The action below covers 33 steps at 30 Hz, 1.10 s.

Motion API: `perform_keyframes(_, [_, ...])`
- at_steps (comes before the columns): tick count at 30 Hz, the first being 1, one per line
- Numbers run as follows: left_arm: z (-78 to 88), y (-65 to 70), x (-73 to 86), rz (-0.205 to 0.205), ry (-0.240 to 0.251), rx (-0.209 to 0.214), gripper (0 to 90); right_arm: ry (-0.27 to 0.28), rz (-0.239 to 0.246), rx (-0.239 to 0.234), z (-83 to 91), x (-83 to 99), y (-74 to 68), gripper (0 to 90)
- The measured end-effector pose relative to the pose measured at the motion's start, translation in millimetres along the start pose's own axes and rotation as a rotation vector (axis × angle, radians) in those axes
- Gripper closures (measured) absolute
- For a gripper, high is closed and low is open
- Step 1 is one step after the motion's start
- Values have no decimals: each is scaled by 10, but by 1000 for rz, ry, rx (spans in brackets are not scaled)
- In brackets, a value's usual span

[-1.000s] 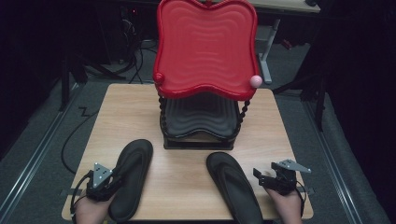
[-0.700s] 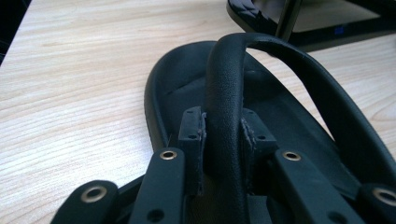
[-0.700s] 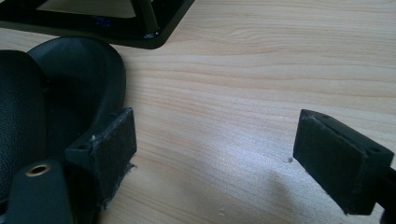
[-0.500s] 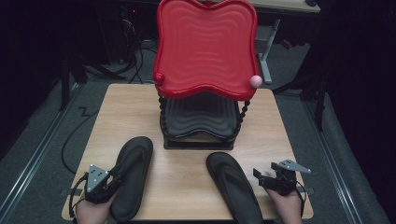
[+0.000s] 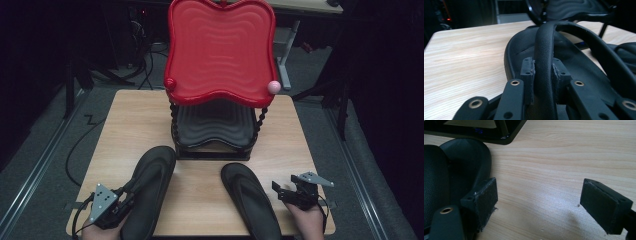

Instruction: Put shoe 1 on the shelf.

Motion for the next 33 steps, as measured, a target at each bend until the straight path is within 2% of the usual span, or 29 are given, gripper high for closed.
perform_keyframes(6, [-2,102,-39,-20,13,26,751,0,-4,2,0,3,0,150])
perform_keyframes(11, [-14,197,-77,-9,32,64,753,4,0,0,4,7,-23,152])
perform_keyframes(14, [-25,285,-110,-21,51,78,754,41,11,14,53,-17,-64,152])
perform_keyframes(15, [-39,349,-133,-34,59,88,754,64,14,38,104,-39,-112,152])
perform_keyframes(16, [-39,349,-133,-34,59,88,755,64,14,38,104,-39,-112,152])
perform_keyframes(18, [-60,407,-154,-45,64,95,754,87,15,36,154,-66,-178,153])
perform_keyframes(20, [-116,495,-178,-46,66,120,755,123,16,10,230,-115,-291,154])
perform_keyframes(21, [-116,495,-178,-46,66,120,755,123,16,10,230,-115,-291,154])
perform_keyframes(22, [-157,561,-187,-57,64,131,755,145,27,-10,280,-149,-391,156])
perform_keyframes(23, [-157,561,-187,-57,64,131,755,145,27,-10,280,-149,-391,156])
perform_keyframes(26, [-222,654,-208,-64,63,146,755,171,59,-35,339,-193,-590,160])
perform_keyframes(27, [-245,684,-215,-66,65,149,755,185,74,-62,370,-220,-726,160])
perform_keyframes(28, [-272,713,-223,-68,64,152,755,193,76,-74,384,-231,-788,163])
perform_keyframes(29, [-299,745,-229,-69,63,156,755,193,76,-74,384,-231,-788,163])
perform_keyframes(30, [-327,778,-233,-72,63,158,755,197,84,-95,394,-247,-905,169])
perform_keyframes(31, [-355,811,-236,-74,63,159,755,197,84,-95,394,-247,-905,169])
perform_keyframes(33, [-417,874,-246,-68,59,163,755,194,97,-119,383,-254,-1010,170])
Point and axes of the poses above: each handheld gripper's, and its own axes: z roughly backward along the jaws, x roughly out of its underside, y roughly to its right, the point moved 3 cm from there along -z, roughly forward along the jaws, and after that the axes turned 4 degrees about -y, right-handed, at the moved point
